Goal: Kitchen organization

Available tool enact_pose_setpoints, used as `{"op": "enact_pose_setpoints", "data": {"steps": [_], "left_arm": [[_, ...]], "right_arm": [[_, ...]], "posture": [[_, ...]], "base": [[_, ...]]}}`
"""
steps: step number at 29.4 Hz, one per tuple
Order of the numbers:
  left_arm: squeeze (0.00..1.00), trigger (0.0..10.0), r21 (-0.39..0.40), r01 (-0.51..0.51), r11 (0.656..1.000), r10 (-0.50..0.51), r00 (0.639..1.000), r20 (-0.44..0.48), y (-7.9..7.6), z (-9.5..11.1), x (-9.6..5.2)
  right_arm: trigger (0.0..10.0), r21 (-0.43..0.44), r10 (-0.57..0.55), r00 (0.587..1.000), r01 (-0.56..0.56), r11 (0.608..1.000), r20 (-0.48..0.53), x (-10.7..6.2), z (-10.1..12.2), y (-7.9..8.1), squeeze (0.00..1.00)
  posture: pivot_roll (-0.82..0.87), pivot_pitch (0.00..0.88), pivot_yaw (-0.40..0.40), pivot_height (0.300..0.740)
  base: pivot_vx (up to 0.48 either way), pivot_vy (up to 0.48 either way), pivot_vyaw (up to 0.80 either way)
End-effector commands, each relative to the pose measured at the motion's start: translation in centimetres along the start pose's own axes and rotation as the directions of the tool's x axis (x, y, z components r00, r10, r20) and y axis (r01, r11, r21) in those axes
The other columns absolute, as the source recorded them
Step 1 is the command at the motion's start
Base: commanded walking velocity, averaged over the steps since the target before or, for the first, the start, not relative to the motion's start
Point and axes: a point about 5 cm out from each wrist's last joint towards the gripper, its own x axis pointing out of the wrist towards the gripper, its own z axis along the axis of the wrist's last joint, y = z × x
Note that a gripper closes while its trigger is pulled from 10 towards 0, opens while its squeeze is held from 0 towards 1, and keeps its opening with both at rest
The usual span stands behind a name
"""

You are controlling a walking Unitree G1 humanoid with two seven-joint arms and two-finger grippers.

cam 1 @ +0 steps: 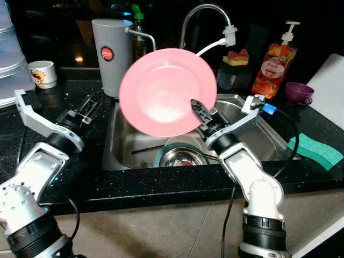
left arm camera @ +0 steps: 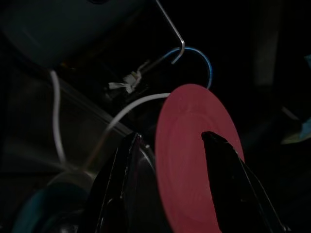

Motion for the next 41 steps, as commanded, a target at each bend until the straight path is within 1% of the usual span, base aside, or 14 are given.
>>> {"op": "enact_pose_setpoints", "data": {"steps": [1,3,6,11,15,18,19,20,21,26,27,28,29,41], "left_arm": [[0.0,10.0,0.028,-0.049,0.998,0.049,0.999,0.008,0.6,0.2,-0.4],[0.0,10.0,0.043,-0.089,0.995,0.089,0.996,0.012,1.2,0.3,-0.4],[0.0,10.0,0.213,-0.183,0.96,0.195,0.98,-0.036,2.1,-0.1,-0.3],[0.0,10.0,0.178,-0.141,0.974,0.15,0.988,-0.039,1.4,-0.3,0.1],[0.0,10.0,0.184,-0.123,0.975,0.137,0.989,-0.061,1.0,-1.1,0.5],[0.0,10.0,0.188,-0.12,0.975,0.134,0.989,-0.065,0.9,-1.3,0.5],[0.0,10.0,0.193,-0.119,0.974,0.134,0.989,-0.065,0.9,-1.4,0.6],[0.0,10.0,0.195,-0.119,0.974,0.134,0.989,-0.067,0.9,-1.5,0.6],[0.0,10.0,0.196,-0.117,0.974,0.133,0.989,-0.068,0.8,-1.6,0.7],[0.0,10.0,0.193,-0.112,0.975,0.128,0.989,-0.071,0.8,-1.8,0.8],[0.0,10.0,0.192,-0.111,0.975,0.127,0.989,-0.073,0.8,-1.9,0.8],[0.0,10.0,0.192,-0.111,0.975,0.127,0.989,-0.074,0.8,-2.0,0.8],[0.0,10.0,0.192,-0.109,0.975,0.126,0.989,-0.077,0.8,-2.1,0.8],[0.0,10.0,0.365,-0.038,0.93,0.099,0.984,-0.147,-0.3,-4.2,0.8]], "right_arm": [[10.0,-0.034,-0.078,0.997,0.079,0.996,0.03,0.2,0.6,-1.2,0.0],[10.0,-0.077,-0.118,0.993,0.12,0.99,0.028,0.5,0.7,-1.9,0.0],[10.0,-0.236,-0.253,0.967,0.248,0.94,0.006,1.2,0.4,-4.2,0.0],[10.0,-0.334,-0.334,0.943,0.317,0.888,0.007,1.8,0.1,-5.6,0.0],[10.0,-0.563,-0.43,0.903,0.362,0.743,0.012,2.5,-0.7,-6.8,0.0],[10.0,-0.581,-0.434,0.901,0.358,0.731,0.011,2.6,-1.0,-6.9,0.07],[10.0,-0.595,-0.43,0.903,0.35,0.723,0.009,2.7,-1.2,-6.9,0.24],[10.0,-0.605,-0.424,0.905,0.343,0.719,0.009,2.8,-1.3,-6.9,0.99],[10.0,-0.612,-0.416,0.909,0.336,0.716,0.012,2.9,-1.4,-6.8,1.0],[10.0,-0.595,-0.31,0.947,0.296,0.747,0.082,3.4,-0.3,-5.4,1.0],[10.0,-0.592,-0.272,0.957,0.279,0.756,0.103,3.5,0.1,-4.8,0.13],[10.0,-0.591,-0.248,0.962,0.269,0.761,0.117,3.6,0.3,-4.4,0.13],[10.0,-0.596,-0.224,0.964,0.263,0.758,0.141,3.5,0.7,-3.9,0.0],[10.0,-0.709,-0.047,0.967,0.215,0.672,0.249,-0.4,0.6,-0.1,0.0]], "posture": [[0.12,0.137,-0.047,0.74],[0.12,0.136,-0.048,0.74],[0.12,0.136,-0.05,0.74],[0.12,0.134,-0.051,0.74],[0.13,0.13,-0.053,0.74],[0.13,0.13,-0.055,0.74],[0.13,0.13,-0.055,0.74],[0.12,0.129,-0.055,0.74],[0.12,0.129,-0.055,0.74],[0.12,0.129,-0.055,0.74],[0.12,0.129,-0.055,0.74],[0.12,0.125,-0.053,0.74],[0.12,0.125,-0.053,0.74],[0.11,0.122,-0.042,0.74]], "base": [[0.0,0.0,0.0],[0.0,0.0,0.0],[0.0,0.0,0.0],[0.0,0.0,0.0],[0.0,0.0,0.0],[0.0,0.0,0.0],[0.0,0.0,0.0],[0.0,0.0,0.0],[0.0,0.0,0.0],[0.0,0.0,0.0],[0.0,0.0,0.0],[0.0,0.0,0.0],[0.0,0.0,0.0],[0.0,0.0,0.0]]}}
